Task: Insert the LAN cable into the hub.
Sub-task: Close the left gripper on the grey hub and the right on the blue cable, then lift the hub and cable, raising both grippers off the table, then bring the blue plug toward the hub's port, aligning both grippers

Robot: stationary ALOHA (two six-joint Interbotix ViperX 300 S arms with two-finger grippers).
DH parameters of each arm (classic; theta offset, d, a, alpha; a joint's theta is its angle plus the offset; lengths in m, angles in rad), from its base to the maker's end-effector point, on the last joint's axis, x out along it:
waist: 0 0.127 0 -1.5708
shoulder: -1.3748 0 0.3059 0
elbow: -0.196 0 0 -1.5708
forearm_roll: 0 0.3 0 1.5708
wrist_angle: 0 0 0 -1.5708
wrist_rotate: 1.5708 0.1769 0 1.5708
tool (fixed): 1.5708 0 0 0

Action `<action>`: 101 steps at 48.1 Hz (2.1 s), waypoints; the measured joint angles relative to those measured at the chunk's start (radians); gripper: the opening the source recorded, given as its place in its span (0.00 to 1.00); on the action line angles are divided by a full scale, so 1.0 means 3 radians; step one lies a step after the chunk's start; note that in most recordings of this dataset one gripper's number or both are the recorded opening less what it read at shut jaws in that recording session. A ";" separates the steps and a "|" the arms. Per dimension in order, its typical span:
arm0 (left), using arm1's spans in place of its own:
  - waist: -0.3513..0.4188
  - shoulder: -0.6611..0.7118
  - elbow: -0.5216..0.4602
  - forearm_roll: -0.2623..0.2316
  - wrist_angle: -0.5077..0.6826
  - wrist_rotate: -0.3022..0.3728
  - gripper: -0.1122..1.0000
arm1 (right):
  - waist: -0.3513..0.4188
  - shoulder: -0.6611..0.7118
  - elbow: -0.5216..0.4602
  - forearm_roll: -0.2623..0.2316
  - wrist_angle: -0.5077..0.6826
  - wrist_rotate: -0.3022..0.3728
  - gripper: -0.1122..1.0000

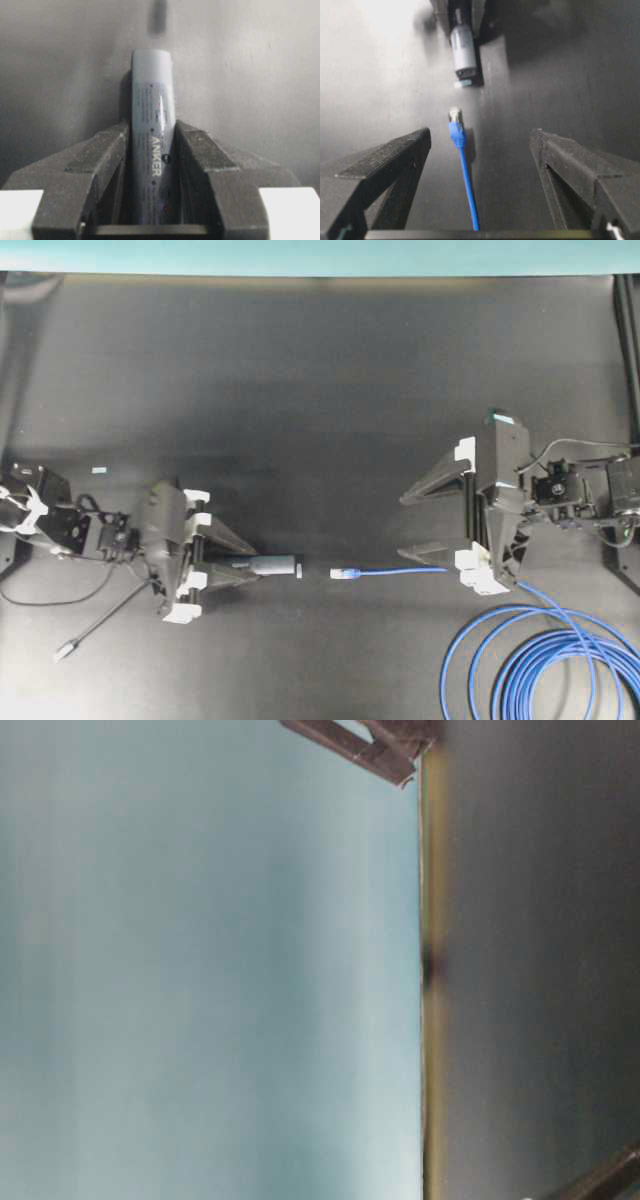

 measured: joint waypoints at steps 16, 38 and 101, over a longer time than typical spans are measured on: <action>0.0174 -0.0844 -0.0506 0.0000 0.2020 0.0061 0.36 | 0.0061 0.0455 0.0031 0.0000 -0.0460 -0.0005 0.80; 0.0036 -0.1069 -0.1074 0.0000 0.3687 0.0041 0.36 | 0.0256 0.1498 -0.0220 -0.0005 -0.1074 -0.0005 0.78; 0.0010 -0.0997 -0.1646 0.0005 0.4408 0.0654 0.36 | 0.0266 0.1442 -0.0562 0.0010 -0.0593 0.0205 0.20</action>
